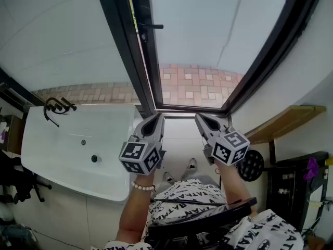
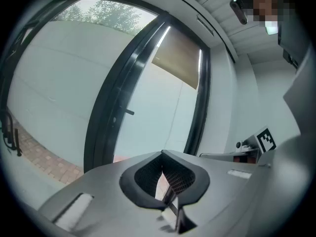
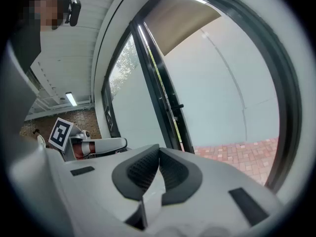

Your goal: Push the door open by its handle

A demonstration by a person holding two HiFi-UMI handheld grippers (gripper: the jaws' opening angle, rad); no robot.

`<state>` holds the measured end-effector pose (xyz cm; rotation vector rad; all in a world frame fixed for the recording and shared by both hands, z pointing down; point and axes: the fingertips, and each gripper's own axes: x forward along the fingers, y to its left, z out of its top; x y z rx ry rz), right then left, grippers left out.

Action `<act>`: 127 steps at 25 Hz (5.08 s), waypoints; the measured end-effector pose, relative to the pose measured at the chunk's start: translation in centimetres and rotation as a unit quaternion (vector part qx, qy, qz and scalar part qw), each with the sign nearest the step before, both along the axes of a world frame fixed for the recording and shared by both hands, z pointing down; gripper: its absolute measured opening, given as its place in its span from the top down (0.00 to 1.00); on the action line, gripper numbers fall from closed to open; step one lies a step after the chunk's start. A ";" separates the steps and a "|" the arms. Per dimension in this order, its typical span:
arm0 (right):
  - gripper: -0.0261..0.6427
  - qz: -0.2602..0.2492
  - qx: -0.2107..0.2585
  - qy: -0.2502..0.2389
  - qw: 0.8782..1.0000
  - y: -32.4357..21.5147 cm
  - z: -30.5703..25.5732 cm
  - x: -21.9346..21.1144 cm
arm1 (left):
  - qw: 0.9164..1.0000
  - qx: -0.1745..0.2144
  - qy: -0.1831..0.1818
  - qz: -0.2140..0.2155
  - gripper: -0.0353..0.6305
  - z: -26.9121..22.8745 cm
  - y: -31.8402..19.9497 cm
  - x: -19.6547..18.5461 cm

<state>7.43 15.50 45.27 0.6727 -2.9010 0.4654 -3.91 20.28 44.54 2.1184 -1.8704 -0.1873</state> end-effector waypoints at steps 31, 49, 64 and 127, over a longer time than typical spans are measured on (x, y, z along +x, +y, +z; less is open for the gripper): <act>0.43 -0.168 0.119 0.056 0.977 -4.7 -3.0 -5.7 | 0.999 0.017 -0.005 -0.036 0.96 -1.6 -2.0 -1.0; 0.48 -0.247 0.208 0.146 0.935 -17.9 -4.6 -13.2 | 0.995 0.012 -0.018 -0.101 0.96 -1.7 -8.7 0.0; 0.56 -0.266 0.249 0.162 0.917 -27.1 -8.0 -23.8 | 0.994 0.012 -0.005 -0.105 0.96 -1.6 -14.5 -2.2; 0.86 -0.307 0.155 0.241 0.908 -37.5 -2.5 -37.5 | 0.999 -0.009 0.002 -0.044 0.96 0.4 -28.8 -10.3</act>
